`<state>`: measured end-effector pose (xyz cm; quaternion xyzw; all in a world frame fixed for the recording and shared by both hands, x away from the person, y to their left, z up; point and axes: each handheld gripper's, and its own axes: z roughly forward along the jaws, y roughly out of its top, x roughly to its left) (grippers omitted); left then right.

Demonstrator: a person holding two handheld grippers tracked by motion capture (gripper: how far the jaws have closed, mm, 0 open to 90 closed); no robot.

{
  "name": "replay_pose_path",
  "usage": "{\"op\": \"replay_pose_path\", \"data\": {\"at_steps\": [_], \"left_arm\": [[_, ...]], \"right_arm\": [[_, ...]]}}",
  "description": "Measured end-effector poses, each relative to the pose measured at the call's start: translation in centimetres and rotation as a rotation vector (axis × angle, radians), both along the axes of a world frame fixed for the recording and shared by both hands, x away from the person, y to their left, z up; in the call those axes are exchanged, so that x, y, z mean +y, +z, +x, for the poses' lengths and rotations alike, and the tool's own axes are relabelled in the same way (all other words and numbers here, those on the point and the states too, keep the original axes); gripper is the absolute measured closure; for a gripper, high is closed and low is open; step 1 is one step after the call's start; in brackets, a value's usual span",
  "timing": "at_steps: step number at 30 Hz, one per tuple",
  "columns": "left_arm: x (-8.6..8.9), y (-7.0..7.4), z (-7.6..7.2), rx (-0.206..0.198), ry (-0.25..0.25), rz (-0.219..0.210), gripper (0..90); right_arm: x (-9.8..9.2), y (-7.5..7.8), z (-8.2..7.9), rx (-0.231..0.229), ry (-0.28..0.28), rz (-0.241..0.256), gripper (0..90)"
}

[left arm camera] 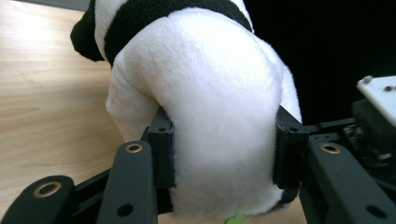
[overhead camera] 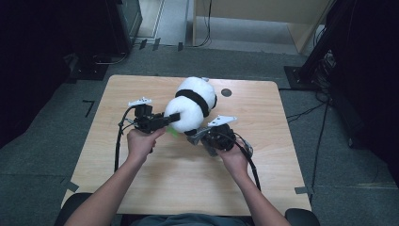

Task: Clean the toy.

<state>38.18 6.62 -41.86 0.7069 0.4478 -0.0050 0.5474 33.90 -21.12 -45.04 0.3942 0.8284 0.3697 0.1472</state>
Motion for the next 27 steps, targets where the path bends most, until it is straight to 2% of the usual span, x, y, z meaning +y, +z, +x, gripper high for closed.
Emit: {"op": "replay_pose_path", "data": {"at_steps": [2,6,12,16,21,23,27], "left_arm": [[0.4,-0.1,0.2,0.0,0.014,0.005,53.8],[1.3,-0.4,0.7,-0.02,0.033,0.015,53.9],[2.4,-1.1,1.6,-0.011,0.066,0.009,53.9],[3.0,-1.4,1.9,-0.032,0.078,0.015,53.8],[4.1,-1.5,2.2,-0.03,0.098,0.017,53.7],[4.4,-1.5,2.3,-0.031,0.109,0.026,53.7],[5.1,-1.6,2.8,-0.033,0.123,0.051,53.7]], "right_arm": [[-0.5,0.2,0.1,-0.002,-0.012,-0.003,80.6],[-1.6,0.4,0.5,0.009,-0.042,0.024,80.5],[-3.5,1.1,1.1,0.046,-0.089,0.114,80.3],[-4.3,1.2,1.3,0.057,-0.107,0.123,80.2],[-5.9,1.3,1.8,0.074,-0.146,0.157,80.2],[-6.6,1.4,2.0,0.082,-0.164,0.174,80.1],[-7.7,1.6,2.4,0.082,-0.194,0.176,80.1]]}}
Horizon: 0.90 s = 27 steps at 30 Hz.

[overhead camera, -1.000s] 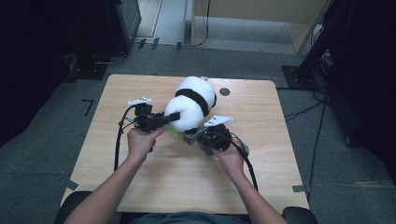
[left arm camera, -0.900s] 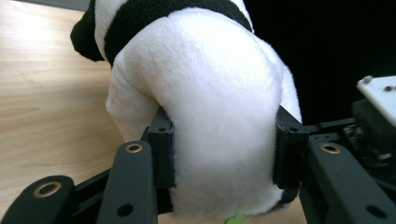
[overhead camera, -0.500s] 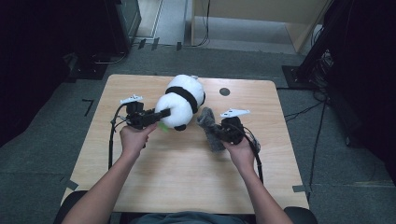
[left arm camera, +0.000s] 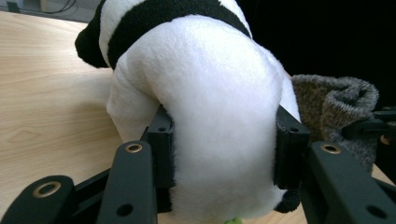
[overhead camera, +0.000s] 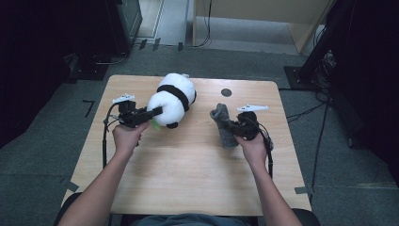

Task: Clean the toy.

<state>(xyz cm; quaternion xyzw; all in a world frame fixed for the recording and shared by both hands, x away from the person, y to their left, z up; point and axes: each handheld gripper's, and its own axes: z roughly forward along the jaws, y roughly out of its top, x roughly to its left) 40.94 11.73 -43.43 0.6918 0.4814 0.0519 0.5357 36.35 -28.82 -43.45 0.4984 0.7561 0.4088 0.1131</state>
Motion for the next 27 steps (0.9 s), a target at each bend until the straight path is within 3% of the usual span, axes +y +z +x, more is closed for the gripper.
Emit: {"op": "replay_pose_path", "data": {"at_steps": [7,20,27], "left_arm": [[1.1,0.0,0.5,0.0,0.03,0.01,53.6],[4.9,0.1,0.7,-0.011,0.083,0.083,53.3],[6.1,-0.9,1.1,-0.001,0.107,0.069,52.3]], "right_arm": [[-1.5,-0.3,0.8,0.026,-0.037,0.018,80.1],[-4.7,0.2,1.4,0.033,-0.074,-0.049,79.7],[-6.6,-0.9,1.6,0.04,-0.114,-0.042,79.3]]}}
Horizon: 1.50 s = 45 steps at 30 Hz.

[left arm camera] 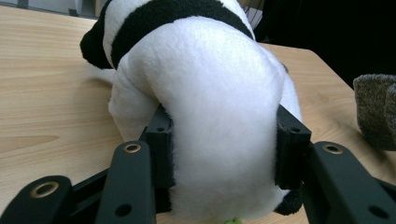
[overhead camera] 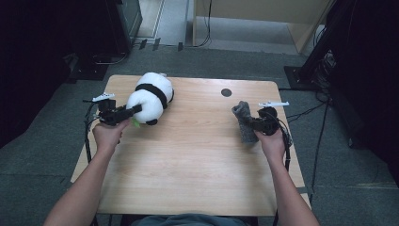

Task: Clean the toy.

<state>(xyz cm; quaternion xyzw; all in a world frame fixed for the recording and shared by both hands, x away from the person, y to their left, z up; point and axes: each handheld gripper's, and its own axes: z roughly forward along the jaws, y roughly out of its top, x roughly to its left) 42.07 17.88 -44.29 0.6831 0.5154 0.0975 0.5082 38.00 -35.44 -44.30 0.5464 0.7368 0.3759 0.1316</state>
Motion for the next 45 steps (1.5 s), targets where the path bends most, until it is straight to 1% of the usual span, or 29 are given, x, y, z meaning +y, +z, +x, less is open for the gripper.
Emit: {"op": "replay_pose_path", "data": {"at_steps": [1,3,6,9,10,12,14,16,19,21,22,23,25,27,28,29,30,31,32,33,34,35,36,37,40,41,42,43,45], "left_arm": [[0.1,-0.1,0.0,-0.007,0.006,0.006,51.5],[0.4,-0.5,0.1,0.003,0.003,0.023,50.9],[0.9,-1.0,0.3,0.013,0.011,0.01,49.9],[1.3,-1.7,0.5,0.024,0.007,0.018,47.7],[1.4,-1.9,0.5,0.033,0.002,0.045,46.6],[1.3,-2.1,0.5,0.021,-0.008,0.073,45.4],[1.3,-2.2,0.5,0.014,-0.015,0.081,44.1],[1.2,-2.3,0.6,0.015,-0.02,0.084,40.4],[1.2,-2.6,0.7,0.018,-0.025,0.097,30.7],[1.3,-2.6,0.8,0.019,-0.019,0.091,26.1],[1.3,-2.6,0.8,0.015,-0.019,0.088,24.6],[1.4,-2.6,0.8,0.011,-0.022,0.093,22.6],[1.4,-2.5,0.8,0.003,-0.025,0.105,19.7],[1.4,-2.2,0.8,-0.01,-0.027,0.122,17.7],[1.5,-2.1,0.8,-0.018,-0.027,0.13,16.3],[1.5,-2.0,0.8,-0.03,-0.018,0.138,14.8],[1.5,-2.0,0.8,-0.03,-0.018,0.138,12.5],[1.6,-1.4,0.5,-0.058,0.007,0.149,12.7],[1.7,-1.1,0.4,-0.072,0.013,0.138,12.7],[1.7,-1.1,0.4,-0.072,0.013,0.138,12.7],[1.9,-0.8,0.3,-0.077,0.013,0.113,12.8],[1.9,-0.7,0.2,-0.075,0.004,0.108,12.8],[1.9,-0.6,0.2,-0.079,0.002,0.113,12.8],[1.8,-0.5,0.1,-0.082,-0.005,0.129,12.9],[1.4,-0.1,-0.1,-0.086,-0.029,0.149,13.2],[1.4,-0.1,-0.1,-0.086,-0.029,0.149,13.2],[1.1,0.1,-0.2,-0.077,-0.044,0.163,13.3],[0.9,0.2,-0.3,-0.078,-0.047,0.173,13.2],[0.6,0.5,-0.5,-0.082,-0.057,0.176,13.2]], "right_arm": [[-0.1,-0.2,0.0,0.001,-0.001,-0.004,79.3],[-0.2,-0.9,0.2,0.007,-0.006,-0.014,79.3],[-0.5,-1.9,0.5,0.021,-0.012,-0.019,78.8],[-0.7,-2.7,0.8,0.034,-0.017,-0.003,78.4],[-0.8,-2.9,0.8,0.04,-0.021,0.003,78.1],[-0.9,-3.4,1.0,0.055,-0.031,0.002,77.5],[-1.0,-3.7,1.1,0.062,-0.039,-0.016,77.3],[-1.2,-4.1,1.2,0.071,-0.038,-0.011,75.9],[-1.3,-4.4,1.2,0.073,-0.034,-0.013,72.2],[-1.3,-4.5,1.3,0.074,-0.028,-0.017,68.5],[-1.3,-4.6,1.3,0.076,-0.028,-0.02,66.6],[-1.3,-4.6,1.3,0.074,-0.028,-0.029,63.7],[-1.3,-4.7,1.4,0.07,-0.032,-0.03,57.8],[-1.4,-4.6,1.4,0.074,-0.042,-0.01,50.5],[-1.5,-4.6,1.4,0.074,-0.044,0.004,48.0],[-1.6,-4.6,1.4,0.071,-0.045,0.005,46.0],[-1.6,-4.5,1.4,0.071,-0.046,0.013,44.4],[-1.7,-4.4,1.4,0.061,-0.042,0.022,43.0],[-1.7,-4.3,1.4,0.055,-0.043,0.023,42.4],[-1.8,-4.2,1.3,0.041,-0.041,0.03,41.6],[-1.8,-4.1,1.3,0.032,-0.043,0.039,40.4],[-1.9,-4.0,1.3,0.021,-0.042,0.044,40.4],[-1.9,-3.8,1.2,0.011,-0.036,0.049,40.2],[-1.9,-3.7,1.1,0.008,-0.035,0.051,40.0],[-1.7,-3.3,0.9,-0.014,-0.024,0.047,40.0],[-1.6,-3.1,0.8,-0.024,-0.019,0.045,40.0],[-1.5,-3.0,0.7,-0.03,-0.015,0.042,40.0],[-1.4,-2.9,0.6,-0.032,-0.014,0.041,40.0],[-1.2,-2.5,0.4,-0.04,-0.008,0.034,40.2]]}}
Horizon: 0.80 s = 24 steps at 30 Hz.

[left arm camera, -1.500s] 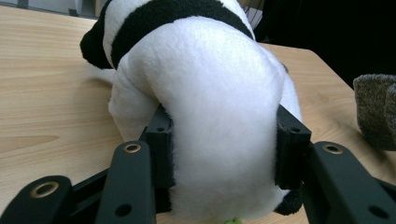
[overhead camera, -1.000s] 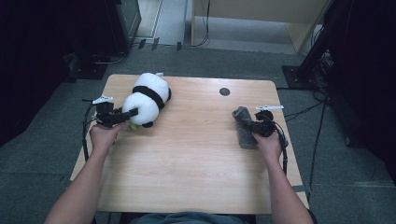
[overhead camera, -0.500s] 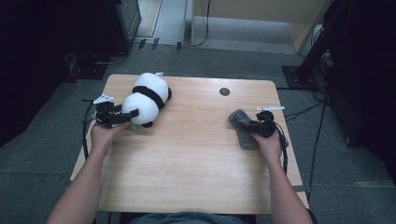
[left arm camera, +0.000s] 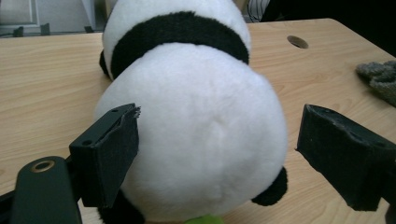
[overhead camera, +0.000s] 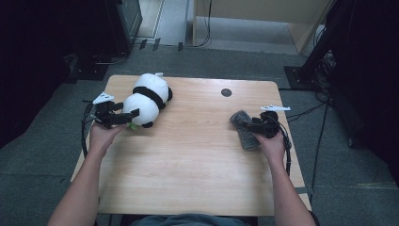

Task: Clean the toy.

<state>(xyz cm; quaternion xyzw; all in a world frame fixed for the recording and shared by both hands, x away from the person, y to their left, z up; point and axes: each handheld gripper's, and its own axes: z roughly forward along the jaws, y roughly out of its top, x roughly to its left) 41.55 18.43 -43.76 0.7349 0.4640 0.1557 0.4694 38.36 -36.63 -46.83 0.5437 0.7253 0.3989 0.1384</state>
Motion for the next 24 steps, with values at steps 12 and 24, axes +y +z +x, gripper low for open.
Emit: {"op": "replay_pose_path", "data": {"at_steps": [12,24], "left_arm": [[-2.9,1.4,-1.7,-0.018,-0.088,-0.064,14.6],[-6.3,0.3,-3.6,0.003,-0.213,-0.088,15.6]], "right_arm": [[2.5,2.0,-2.1,-0.043,0.078,0.02,42.1],[5.8,2.3,-3.6,-0.078,0.17,-0.004,44.0]]}}
